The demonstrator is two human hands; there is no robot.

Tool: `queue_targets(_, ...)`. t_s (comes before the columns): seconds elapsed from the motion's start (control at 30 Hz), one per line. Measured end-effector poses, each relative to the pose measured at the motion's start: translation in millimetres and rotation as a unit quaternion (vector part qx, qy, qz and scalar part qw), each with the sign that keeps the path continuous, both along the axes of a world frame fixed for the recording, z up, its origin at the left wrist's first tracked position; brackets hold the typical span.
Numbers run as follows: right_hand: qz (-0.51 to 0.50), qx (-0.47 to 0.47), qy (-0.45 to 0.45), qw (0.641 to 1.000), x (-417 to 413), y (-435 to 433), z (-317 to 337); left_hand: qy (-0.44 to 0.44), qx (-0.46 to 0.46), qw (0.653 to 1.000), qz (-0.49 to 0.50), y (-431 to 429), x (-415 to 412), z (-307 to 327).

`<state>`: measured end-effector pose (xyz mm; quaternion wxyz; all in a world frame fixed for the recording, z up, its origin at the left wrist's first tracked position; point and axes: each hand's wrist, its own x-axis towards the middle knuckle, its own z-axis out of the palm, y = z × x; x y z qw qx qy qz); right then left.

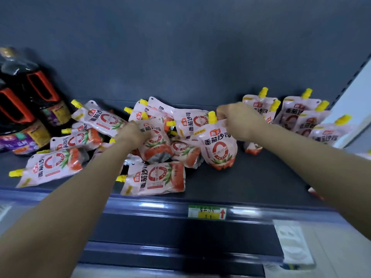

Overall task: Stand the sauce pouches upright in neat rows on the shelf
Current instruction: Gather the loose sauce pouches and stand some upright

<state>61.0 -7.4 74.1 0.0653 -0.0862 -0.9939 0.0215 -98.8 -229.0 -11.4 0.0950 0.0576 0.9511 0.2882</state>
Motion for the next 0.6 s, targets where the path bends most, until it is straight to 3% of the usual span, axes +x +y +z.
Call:
queue_targets(0.13, -0.023, -0.030, -0.039, 0.999, 5.9, 2.1, 1.5, -0.067, 0.166, 0.979, 0.098, 2.4, -7.9, 3.1)
queue_targets(0.33, -0.017, -0.181, -0.060, 0.982, 18.0, 9.4, -0.8, -0.092, 0.289, 0.944, 0.132, 8.6, 5.8, 16.4)
queue_targets(0.6, -0.023, -0.129, -0.100, 0.986, 26.6, 31.6, 11.5, -0.059, 0.345, 0.935, 0.057, 13.6, 37.8, 46.2)
